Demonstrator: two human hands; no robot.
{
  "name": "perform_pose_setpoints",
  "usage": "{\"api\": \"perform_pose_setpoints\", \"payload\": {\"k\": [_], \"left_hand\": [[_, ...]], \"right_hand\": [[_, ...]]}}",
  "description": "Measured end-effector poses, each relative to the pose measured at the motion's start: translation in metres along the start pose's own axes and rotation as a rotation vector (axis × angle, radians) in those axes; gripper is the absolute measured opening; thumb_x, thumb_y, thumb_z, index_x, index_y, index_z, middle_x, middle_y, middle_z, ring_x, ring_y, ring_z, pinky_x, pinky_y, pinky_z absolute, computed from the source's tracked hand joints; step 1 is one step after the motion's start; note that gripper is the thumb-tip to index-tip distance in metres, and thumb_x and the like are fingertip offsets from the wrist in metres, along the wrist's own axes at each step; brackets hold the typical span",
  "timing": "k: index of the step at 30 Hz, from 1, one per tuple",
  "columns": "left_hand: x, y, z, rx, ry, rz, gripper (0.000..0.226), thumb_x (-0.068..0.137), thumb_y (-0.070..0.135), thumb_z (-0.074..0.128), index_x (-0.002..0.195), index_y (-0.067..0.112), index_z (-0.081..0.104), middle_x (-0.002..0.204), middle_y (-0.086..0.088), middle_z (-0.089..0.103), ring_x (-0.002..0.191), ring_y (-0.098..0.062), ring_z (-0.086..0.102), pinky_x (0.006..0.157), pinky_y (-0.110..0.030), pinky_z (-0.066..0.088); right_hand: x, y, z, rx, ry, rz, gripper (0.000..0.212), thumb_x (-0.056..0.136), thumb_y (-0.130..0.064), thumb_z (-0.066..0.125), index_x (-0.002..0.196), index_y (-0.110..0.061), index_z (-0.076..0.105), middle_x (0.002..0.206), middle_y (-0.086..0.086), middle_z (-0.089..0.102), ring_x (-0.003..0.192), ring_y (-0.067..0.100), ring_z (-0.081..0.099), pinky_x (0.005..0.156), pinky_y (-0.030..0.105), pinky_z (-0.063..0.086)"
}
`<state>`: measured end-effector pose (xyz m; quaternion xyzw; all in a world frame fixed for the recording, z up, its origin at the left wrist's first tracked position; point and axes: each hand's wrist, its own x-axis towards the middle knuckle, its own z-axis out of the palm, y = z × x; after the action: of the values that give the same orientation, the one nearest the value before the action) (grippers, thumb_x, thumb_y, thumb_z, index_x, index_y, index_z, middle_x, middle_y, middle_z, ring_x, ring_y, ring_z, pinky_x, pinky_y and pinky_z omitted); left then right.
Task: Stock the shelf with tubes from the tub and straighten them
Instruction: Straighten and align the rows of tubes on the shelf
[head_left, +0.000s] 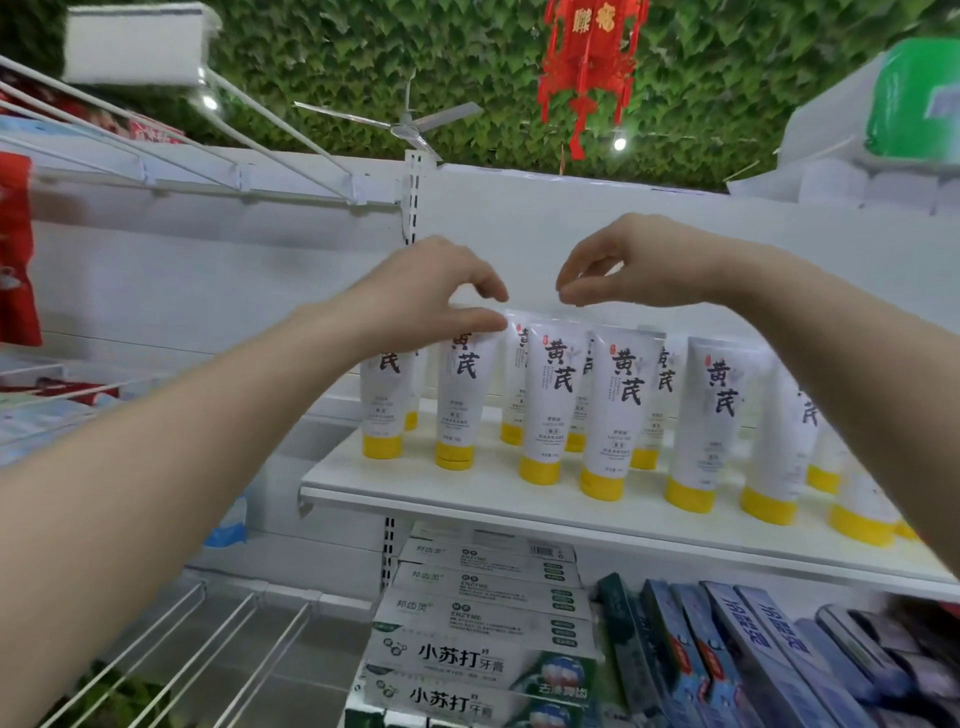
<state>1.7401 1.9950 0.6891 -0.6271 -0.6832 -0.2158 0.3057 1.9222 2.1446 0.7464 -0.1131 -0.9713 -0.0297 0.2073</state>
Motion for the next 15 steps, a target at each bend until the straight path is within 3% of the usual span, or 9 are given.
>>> {"api": "perform_pose_setpoints", "payload": {"k": [4,7,11,15], "left_hand": [[0.024,0.03,0.021,0.004,-0.064,0.034,0.045,0.083,0.06,0.057,0.119,0.033,0.061,0.109,0.016,0.063,0.108,-0.01,0.05,0.091,-0.032,0.043],[0.035,0.039,0.03,-0.046,-0.117,0.032,0.038,0.082,0.057,0.062,0.11,0.032,0.066,0.105,0.015,0.067,0.103,-0.01,0.055,0.094,-0.033,0.042],[0.042,0.042,0.033,-0.047,-0.147,0.051,0.026,0.082,0.045,0.068,0.096,0.023,0.07,0.093,0.008,0.07,0.088,-0.016,0.059,0.107,-0.044,0.033],[0.042,0.037,0.027,-0.062,-0.173,0.023,0.023,0.081,0.042,0.071,0.093,0.023,0.072,0.087,0.008,0.071,0.085,-0.015,0.058,0.106,-0.047,0.035]], "right_hand": [[-0.023,0.019,-0.008,0.025,-0.089,0.071,0.028,0.084,-0.053,0.062,0.09,-0.028,0.074,0.087,-0.013,0.073,0.089,0.012,0.065,0.087,0.032,0.049],[-0.034,0.022,-0.004,0.019,-0.193,0.069,0.034,0.076,-0.06,0.068,0.09,-0.03,0.074,0.087,-0.014,0.073,0.087,0.007,0.066,0.085,0.03,0.052],[-0.033,0.025,0.01,-0.061,-0.215,0.037,0.034,0.071,-0.048,0.077,0.088,-0.02,0.072,0.086,0.001,0.072,0.08,0.021,0.066,0.07,0.038,0.059],[-0.026,0.03,0.017,-0.068,-0.178,0.026,0.031,0.071,-0.046,0.078,0.083,-0.018,0.072,0.082,0.003,0.072,0.076,0.023,0.065,0.06,0.036,0.059]]}}
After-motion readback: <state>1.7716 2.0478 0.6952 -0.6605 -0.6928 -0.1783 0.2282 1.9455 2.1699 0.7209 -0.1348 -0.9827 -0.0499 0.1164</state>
